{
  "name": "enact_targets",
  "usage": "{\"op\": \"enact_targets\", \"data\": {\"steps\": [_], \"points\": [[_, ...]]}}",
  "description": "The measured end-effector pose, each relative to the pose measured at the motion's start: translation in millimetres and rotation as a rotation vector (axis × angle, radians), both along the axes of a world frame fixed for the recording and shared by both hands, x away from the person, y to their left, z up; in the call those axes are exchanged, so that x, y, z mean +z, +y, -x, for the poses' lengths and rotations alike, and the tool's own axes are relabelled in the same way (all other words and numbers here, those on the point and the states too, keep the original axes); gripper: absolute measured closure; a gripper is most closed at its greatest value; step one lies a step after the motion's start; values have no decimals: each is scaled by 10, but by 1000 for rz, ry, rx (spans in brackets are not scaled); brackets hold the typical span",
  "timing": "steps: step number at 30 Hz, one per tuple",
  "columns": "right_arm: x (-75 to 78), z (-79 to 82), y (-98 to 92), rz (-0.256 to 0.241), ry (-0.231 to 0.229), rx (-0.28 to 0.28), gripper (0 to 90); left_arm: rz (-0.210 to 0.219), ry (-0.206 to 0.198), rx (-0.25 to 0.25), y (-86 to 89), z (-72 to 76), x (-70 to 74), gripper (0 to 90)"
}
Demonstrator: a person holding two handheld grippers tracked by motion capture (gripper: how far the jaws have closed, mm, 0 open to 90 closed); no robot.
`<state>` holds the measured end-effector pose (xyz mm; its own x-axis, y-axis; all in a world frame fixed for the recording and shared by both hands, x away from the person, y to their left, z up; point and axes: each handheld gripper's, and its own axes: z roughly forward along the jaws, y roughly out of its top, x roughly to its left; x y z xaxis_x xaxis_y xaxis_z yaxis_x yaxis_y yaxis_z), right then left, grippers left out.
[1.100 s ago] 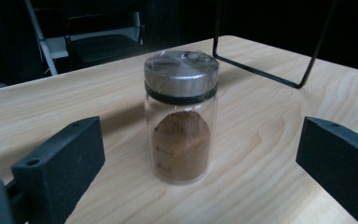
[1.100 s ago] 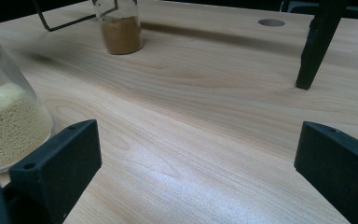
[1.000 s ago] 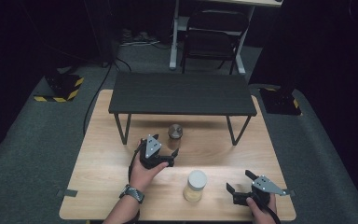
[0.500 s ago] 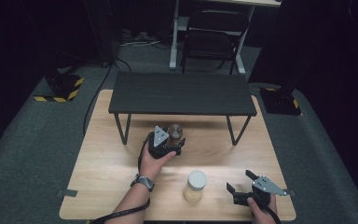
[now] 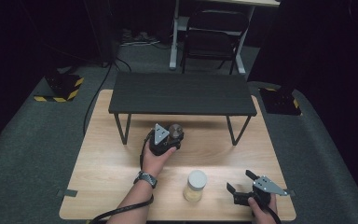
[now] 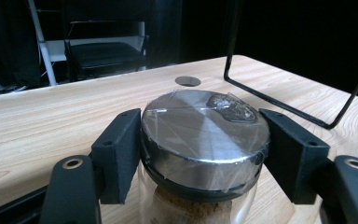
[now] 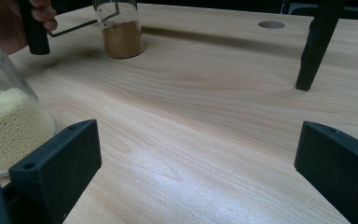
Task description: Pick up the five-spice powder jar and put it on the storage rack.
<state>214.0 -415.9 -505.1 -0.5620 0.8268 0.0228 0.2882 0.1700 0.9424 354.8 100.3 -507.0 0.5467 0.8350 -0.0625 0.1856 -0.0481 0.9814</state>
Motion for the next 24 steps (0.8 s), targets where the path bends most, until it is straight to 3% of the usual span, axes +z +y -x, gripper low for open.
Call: {"op": "enact_targets", "data": {"steps": [5,15,24], "points": [[0,0,0,-1,1,-1,1,-9,-18,6,-34,5,-18,343],[-5,2,-5,-7,1,0,1,-4,-13,10,-8,21,-8,350],[-3,-1,-6,-5,1,2,1,-8,-34,-4,80,137,29,350]]}}
